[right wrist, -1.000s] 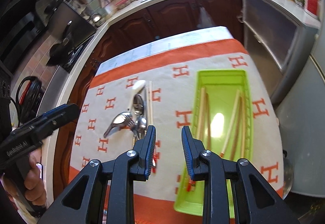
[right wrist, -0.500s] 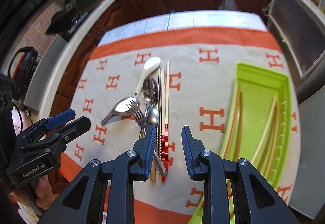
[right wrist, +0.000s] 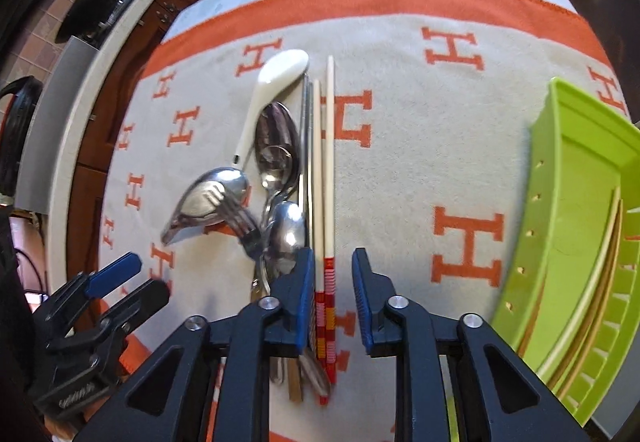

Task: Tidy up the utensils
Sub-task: 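Grasp a red-banded chopstick from the pile with the right tool, then lower the red-banded chopstick into the tray while the left tool grasps another red-banded chopstick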

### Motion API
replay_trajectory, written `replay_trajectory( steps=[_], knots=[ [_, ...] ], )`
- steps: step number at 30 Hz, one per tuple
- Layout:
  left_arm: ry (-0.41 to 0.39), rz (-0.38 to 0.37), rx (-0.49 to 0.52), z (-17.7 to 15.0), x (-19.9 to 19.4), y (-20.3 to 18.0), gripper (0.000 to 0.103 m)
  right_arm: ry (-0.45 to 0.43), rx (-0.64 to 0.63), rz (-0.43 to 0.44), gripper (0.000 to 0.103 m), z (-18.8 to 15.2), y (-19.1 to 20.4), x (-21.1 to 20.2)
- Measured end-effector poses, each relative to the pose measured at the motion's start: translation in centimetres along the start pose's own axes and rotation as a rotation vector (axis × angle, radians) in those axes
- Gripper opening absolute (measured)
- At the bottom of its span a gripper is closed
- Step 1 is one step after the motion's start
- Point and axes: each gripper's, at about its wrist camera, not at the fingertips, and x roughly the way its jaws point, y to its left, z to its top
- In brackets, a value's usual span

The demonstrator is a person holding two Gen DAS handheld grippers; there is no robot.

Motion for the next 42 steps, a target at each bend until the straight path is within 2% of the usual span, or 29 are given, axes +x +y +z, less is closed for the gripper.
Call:
replay_trajectory(
  steps=[3,12,18,20,25,29,32,38,42],
  knots=[
    [0.005,-0.005,-0.004,0.1,0.3,0.1,0.062,0.008,-0.019,-0.025,0.011,0.4,0.3,1.1],
    [0.026,-0.017,-0.011,0.0,1.0,0.2,0.062,0.005,-0.089,-0.104,0.012,0.7,1.4,2.1],
    [0.033,-0.019,-0.005,0.0,1.3,-0.1,0.062,-0.024,-0.203,-0.208,0.011,0.0,3.3,2.7],
    [0.031,-0.021,-0.005,0.0,1.3,-0.3,0.062,-0.035,-0.197,-0.215,0.006,-0.2,3.2,2.6],
    [0.017,-0.021,0.025,0.2,0.8,-1.5,0.062,-0.035,-0.064,-0.132,0.005,-0.2,0.6,1.6],
    [0.008,-0.035,0.048,0.8,0.1,-2.7,0.061,-0.051,0.098,0.034,0.005,-0.8,-3.0,-0.5],
    [-0.001,-0.048,0.064,1.3,-0.3,-3.7,0.061,-0.086,0.156,0.113,0.005,-1.8,-4.7,-2.9],
    [0.014,-0.109,0.059,3.0,-0.4,-5.7,0.061,-0.185,0.202,0.172,0.005,-4.8,-7.7,-8.7],
    [0.071,-0.16,0.055,4.1,1.0,-7.2,0.045,-0.218,0.263,0.16,0.005,-7.1,-10.2,-10.8]
  ],
)
